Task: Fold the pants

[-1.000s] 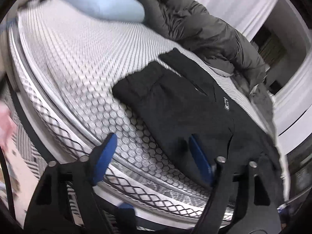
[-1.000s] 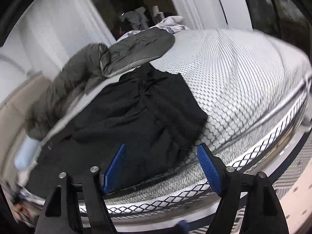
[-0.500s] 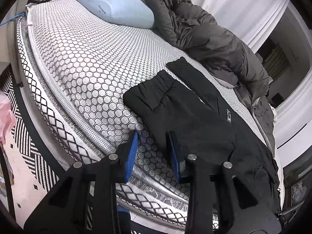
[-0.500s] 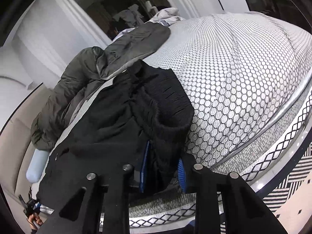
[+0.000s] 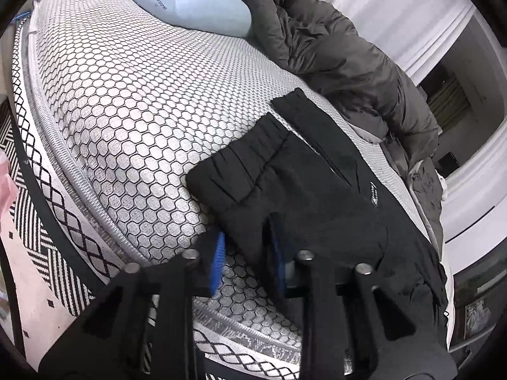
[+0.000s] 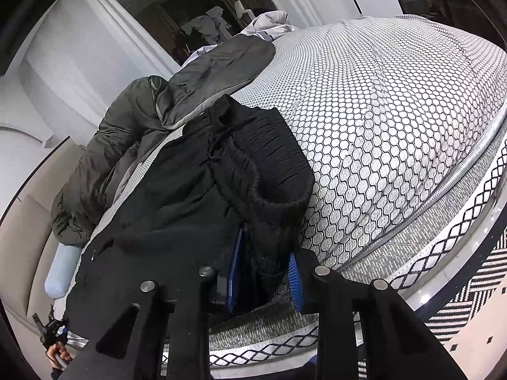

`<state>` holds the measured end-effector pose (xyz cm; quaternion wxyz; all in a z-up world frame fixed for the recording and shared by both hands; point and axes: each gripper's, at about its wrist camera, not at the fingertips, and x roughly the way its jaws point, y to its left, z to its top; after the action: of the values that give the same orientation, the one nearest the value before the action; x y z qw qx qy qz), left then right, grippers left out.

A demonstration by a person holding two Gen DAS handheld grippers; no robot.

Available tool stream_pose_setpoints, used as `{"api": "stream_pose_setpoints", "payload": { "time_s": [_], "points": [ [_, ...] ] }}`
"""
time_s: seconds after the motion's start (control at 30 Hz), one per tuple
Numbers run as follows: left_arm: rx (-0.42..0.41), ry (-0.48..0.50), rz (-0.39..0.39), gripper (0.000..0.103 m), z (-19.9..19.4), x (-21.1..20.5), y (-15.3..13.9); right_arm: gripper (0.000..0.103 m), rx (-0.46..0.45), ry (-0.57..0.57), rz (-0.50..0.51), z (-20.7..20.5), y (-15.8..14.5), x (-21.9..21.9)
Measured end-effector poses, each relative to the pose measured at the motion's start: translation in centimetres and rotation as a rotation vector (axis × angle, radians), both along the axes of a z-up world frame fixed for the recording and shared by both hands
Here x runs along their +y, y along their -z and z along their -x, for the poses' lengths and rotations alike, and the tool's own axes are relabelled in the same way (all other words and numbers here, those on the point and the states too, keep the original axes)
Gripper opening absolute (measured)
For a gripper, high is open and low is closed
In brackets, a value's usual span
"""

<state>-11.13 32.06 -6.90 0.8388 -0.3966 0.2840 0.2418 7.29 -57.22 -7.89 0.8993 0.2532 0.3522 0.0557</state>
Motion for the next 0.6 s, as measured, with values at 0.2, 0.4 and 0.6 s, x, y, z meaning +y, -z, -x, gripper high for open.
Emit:
{"api": "stream_pose_setpoints", "payload": {
  "time_s": [0.2,0.4,0.6],
  "points": [
    [-0.048,0.019,-0.051,0.001,-0.6,-1.1,-1.9,0.014,-0.065,-0.026,-0.020,0.4,-0.7,0.3],
    [-0.128,0.043,-0.085,0.000,-1.6,-0.7,-5.8,0.012,-0.226,-0.020,-0.080,1.5,-5.3,0.4],
    [-0.151,0.064,-0.132,0.000,-6.6,0.6,-9.8,0.011,-0.322,0.006,-0.015,-1.2,-10.1,2.8]
  ]
}}
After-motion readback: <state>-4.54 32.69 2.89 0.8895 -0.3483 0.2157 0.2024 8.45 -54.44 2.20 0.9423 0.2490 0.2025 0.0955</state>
